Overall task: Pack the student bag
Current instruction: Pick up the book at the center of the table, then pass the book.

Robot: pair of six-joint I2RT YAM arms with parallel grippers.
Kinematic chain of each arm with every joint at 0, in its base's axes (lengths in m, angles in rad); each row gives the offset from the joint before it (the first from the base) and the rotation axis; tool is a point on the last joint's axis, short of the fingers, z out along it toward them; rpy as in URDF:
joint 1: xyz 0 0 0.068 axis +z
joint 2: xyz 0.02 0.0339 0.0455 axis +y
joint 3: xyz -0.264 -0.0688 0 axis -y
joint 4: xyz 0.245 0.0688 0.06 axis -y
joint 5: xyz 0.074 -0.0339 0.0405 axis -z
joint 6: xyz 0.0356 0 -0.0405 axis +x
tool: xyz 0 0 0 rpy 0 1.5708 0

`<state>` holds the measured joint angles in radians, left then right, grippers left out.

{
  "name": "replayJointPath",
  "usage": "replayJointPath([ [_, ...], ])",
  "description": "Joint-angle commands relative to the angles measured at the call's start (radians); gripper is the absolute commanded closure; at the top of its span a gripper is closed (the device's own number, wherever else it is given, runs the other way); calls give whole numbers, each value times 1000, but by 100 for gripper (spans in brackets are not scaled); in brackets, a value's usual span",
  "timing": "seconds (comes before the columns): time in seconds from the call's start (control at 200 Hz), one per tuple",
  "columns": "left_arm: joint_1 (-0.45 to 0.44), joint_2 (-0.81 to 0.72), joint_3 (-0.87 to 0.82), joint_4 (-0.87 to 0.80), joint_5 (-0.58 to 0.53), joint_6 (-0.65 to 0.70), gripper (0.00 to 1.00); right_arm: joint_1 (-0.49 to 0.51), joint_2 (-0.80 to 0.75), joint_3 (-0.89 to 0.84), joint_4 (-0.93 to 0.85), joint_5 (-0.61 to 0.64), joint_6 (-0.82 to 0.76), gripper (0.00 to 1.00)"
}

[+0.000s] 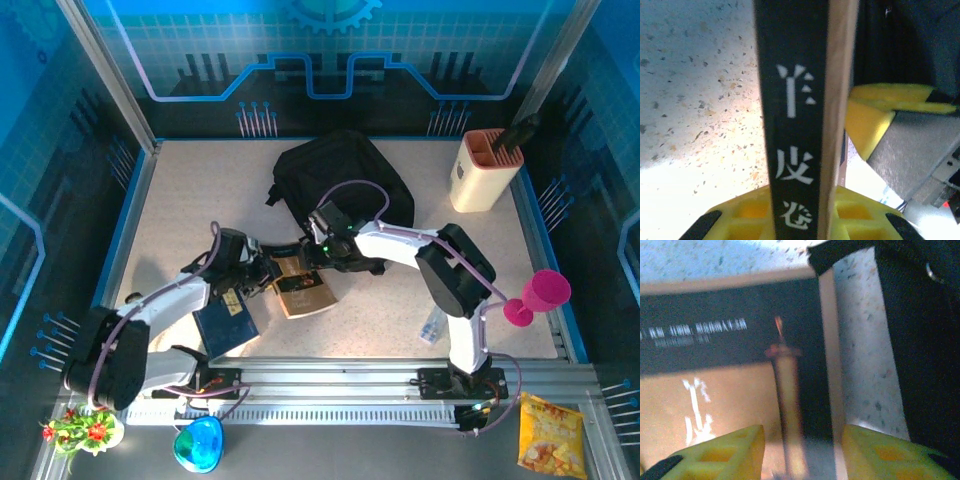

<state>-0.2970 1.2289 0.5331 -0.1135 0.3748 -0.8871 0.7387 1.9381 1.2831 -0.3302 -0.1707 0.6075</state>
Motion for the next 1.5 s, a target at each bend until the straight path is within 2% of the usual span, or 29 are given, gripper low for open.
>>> replayJointPath([
  [0.0,20,-116,83,-130,-105,46,88,-33,-161,-40,53,-69,15,46],
  [0.135,34,-236,150,-211,-158,64,90,-98,-322,-153,180,-120,98,32],
  [0.24,36,-293,186,-171,-165,45,91,-174,-429,-269,290,-171,198,22],
  [0.41,36,-270,204,77,-138,-82,90,-284,-542,-442,486,-279,387,13],
  [0.52,33,-200,207,295,-130,-204,90,-326,-585,-514,593,-316,511,8],
  [0.625,7,-117,223,467,-164,-282,90,-347,-586,-568,774,-346,652,4],
  [0.855,-55,47,296,646,-221,-360,90,-331,-498,-582,1060,-361,922,2],
  [1.075,-83,114,339,692,-226,-392,89,-308,-472,-565,1037,-307,976,2],
  [1.286,-101,134,343,702,-234,-406,89,-296,-445,-539,1086,-280,1012,2],
  [1.491,-112,147,345,717,-245,-414,89,-267,-411,-540,1161,-229,1072,8],
])
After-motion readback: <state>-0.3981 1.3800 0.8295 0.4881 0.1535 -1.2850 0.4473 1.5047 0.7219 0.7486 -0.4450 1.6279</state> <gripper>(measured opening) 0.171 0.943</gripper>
